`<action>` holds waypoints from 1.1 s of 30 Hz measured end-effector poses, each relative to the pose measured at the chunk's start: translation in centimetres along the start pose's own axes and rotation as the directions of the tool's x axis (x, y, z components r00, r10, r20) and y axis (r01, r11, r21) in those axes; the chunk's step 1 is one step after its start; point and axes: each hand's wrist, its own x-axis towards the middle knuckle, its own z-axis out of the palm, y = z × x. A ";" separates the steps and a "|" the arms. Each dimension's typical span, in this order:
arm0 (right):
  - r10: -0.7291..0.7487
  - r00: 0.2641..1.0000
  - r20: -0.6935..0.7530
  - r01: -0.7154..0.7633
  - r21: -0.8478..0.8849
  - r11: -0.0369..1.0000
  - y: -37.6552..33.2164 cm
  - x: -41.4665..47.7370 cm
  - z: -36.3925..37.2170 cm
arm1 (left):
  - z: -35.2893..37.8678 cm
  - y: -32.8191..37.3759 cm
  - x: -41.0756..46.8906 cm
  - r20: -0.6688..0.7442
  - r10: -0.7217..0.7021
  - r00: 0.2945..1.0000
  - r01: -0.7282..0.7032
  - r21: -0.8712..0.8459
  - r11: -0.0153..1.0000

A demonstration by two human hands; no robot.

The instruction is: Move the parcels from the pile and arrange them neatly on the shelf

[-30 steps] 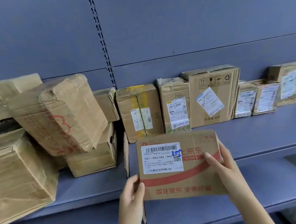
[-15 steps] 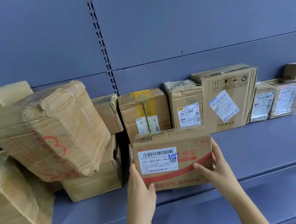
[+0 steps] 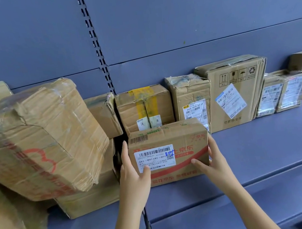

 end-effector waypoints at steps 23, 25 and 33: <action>0.036 0.999 0.002 -0.036 -0.126 0.991 1.1 2.3 3.3 | 0.7 -0.8 3.8 -0.080 0.112 0.990 -0.090 0.238 0.967; 0.048 0.999 -0.011 -0.049 -0.122 0.991 1.2 2.4 3.3 | 0.5 -0.8 3.7 -0.067 0.116 0.991 -0.098 0.222 0.970; 0.101 0.992 -0.071 -0.103 -0.033 0.994 2.0 2.4 2.9 | 0.3 -1.0 3.1 -0.051 0.123 0.991 -0.115 0.132 0.985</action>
